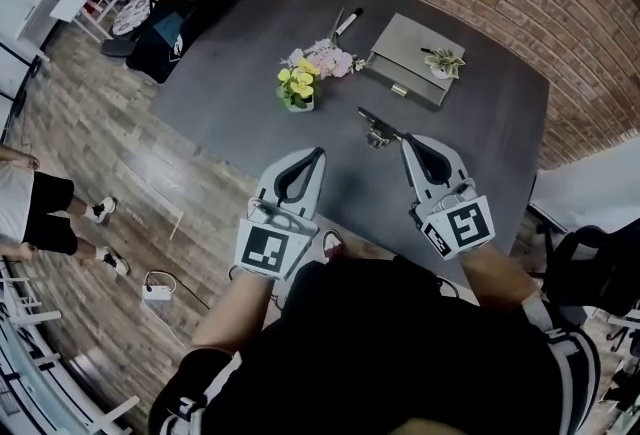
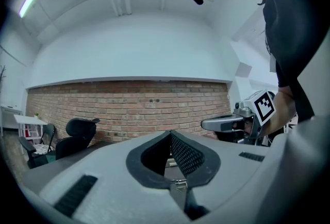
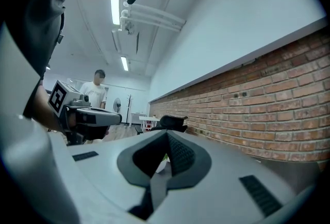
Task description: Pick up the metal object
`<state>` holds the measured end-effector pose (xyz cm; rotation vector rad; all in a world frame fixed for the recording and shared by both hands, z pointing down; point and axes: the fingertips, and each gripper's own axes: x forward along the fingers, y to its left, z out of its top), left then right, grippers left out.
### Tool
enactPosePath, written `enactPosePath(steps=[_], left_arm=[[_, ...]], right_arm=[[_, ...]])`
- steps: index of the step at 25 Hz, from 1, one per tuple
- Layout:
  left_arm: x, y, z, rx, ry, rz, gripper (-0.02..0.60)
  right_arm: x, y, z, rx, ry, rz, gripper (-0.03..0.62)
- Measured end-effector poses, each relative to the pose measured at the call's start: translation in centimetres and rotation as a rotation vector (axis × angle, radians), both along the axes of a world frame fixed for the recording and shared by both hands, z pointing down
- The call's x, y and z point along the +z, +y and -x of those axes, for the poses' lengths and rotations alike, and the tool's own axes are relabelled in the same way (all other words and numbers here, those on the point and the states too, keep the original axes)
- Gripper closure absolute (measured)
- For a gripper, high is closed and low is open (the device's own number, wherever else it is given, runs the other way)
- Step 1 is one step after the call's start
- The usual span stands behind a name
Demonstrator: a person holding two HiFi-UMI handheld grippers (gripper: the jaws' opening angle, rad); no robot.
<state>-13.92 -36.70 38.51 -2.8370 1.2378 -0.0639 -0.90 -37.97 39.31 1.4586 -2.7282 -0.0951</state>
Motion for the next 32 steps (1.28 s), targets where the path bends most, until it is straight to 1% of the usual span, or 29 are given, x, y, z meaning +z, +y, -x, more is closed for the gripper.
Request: enactPosePath(steps=[4,8,9,10,11,13,16,18,22,25,28,32], left_arm=[[0.5,-0.8,0.3,0.008,-0.003,0.014,0.572],[0.6,-1.2,0.4,0.011,0.002,0.017,0.572],[0.7,-1.2,0.5,0.011,0.003,0.02,0.572],[0.8,-1.2,0.5,0.011,0.002,0.024,0.572],[1.0,-1.3,0.5,0.01,0.001,0.028,0.572],[1.2,-1.3,0.7,0.007,0.001,0.035,0.572],[1.5,-1.2,0.9,-0.001,0.003,0.041,0.572],[1.7,-1.1,1.1,-0.006,0.003,0.046,0.572],[2.0,-0.8,1.6,-0.015,-0.003,0.055,0.572],[2.0,-0.7,1.8,-0.016,-0.011,0.053,0.572],[2.1,-0.6,2.2,-0.028,-0.017,0.059,0.572],[2.3,-0.5,2.7,-0.03,-0.042,0.062,0.572]], right_arm=[[0.8,-0.9,0.2,0.014,0.018,0.019,0.599],[2.6,-1.8,0.6,0.001,0.073,0.055,0.595],[3.2,-1.9,0.8,-0.009,0.089,0.068,0.583],[3.8,-2.0,1.0,-0.022,0.104,0.082,0.514],[4.4,-2.2,1.1,-0.031,0.119,0.094,0.493],[5.6,-2.7,1.2,-0.039,0.154,0.107,0.485],[7.9,-3.4,1.4,-0.056,0.244,0.143,0.453],[9.9,-4.0,1.6,-0.074,0.33,0.173,0.439],[14.3,-5.4,1.4,-0.096,0.527,0.218,0.433],[17.3,-6.5,1.2,-0.104,0.629,0.251,0.431],[20.1,-7.5,0.8,-0.106,0.717,0.277,0.432],[22.8,-8.5,0.2,-0.069,0.766,0.338,0.433]])
